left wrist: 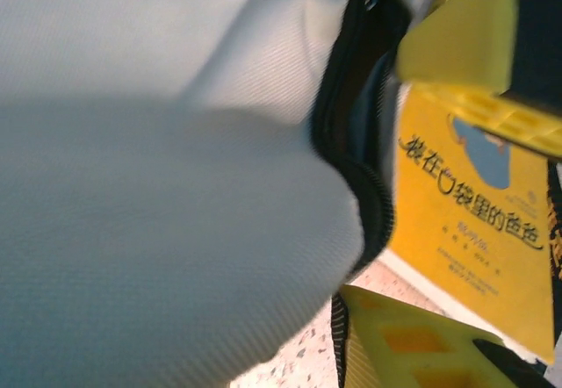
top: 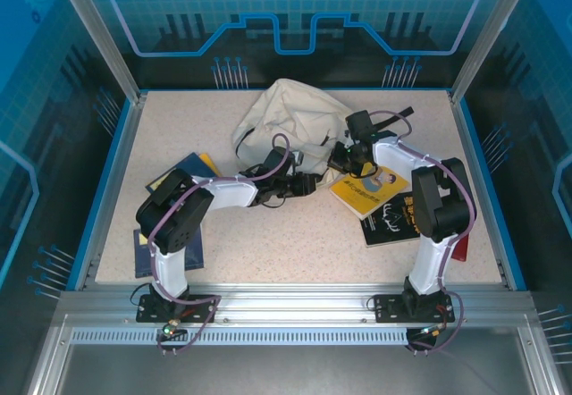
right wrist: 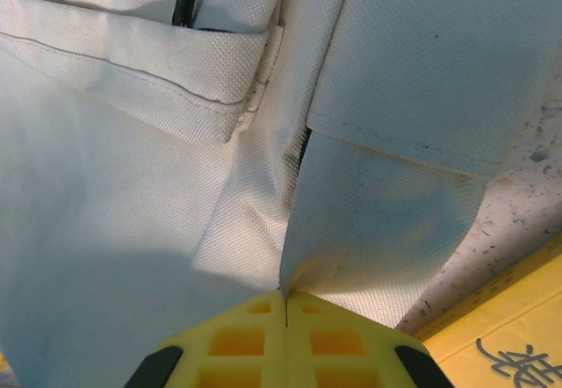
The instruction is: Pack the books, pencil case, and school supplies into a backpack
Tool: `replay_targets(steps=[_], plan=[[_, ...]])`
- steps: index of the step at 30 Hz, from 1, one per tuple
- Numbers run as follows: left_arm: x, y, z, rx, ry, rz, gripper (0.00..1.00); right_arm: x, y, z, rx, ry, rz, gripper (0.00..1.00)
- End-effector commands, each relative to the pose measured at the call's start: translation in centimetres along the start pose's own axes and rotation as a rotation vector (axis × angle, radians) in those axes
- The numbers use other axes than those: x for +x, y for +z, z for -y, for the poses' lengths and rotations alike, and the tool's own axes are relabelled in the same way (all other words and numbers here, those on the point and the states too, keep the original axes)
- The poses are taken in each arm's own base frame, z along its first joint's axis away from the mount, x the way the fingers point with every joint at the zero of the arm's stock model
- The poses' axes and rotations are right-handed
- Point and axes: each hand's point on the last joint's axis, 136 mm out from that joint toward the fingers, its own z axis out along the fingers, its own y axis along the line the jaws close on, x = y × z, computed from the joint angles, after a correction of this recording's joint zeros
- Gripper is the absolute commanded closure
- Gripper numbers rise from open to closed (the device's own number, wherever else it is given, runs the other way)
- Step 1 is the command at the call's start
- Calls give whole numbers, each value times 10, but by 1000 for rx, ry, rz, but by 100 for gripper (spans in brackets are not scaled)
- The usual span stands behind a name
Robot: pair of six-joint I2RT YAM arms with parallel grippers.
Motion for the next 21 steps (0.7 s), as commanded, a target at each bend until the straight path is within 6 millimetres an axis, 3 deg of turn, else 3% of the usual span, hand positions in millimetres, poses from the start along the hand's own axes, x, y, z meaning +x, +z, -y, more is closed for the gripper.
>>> replay_targets(steps=[1, 8, 11, 13, 21], plan=[[-7, 4, 4, 15, 11, 50, 64, 8, -7, -13, -43, -5, -15, 100], [-7, 11, -11, -36, -20, 69, 56, 9, -6, -13, -45, 0, -16, 100], [-8, 8, -18, -70, -33, 99, 57, 9, -6, -13, -45, 1, -17, 100], [-9, 6, -20, -73, -32, 111, 61, 10, -6, -13, -45, 0, -19, 100], [-8, -6, -25, -100, -17, 132, 95, 7, -6, -3, 13, 12, 4, 100]])
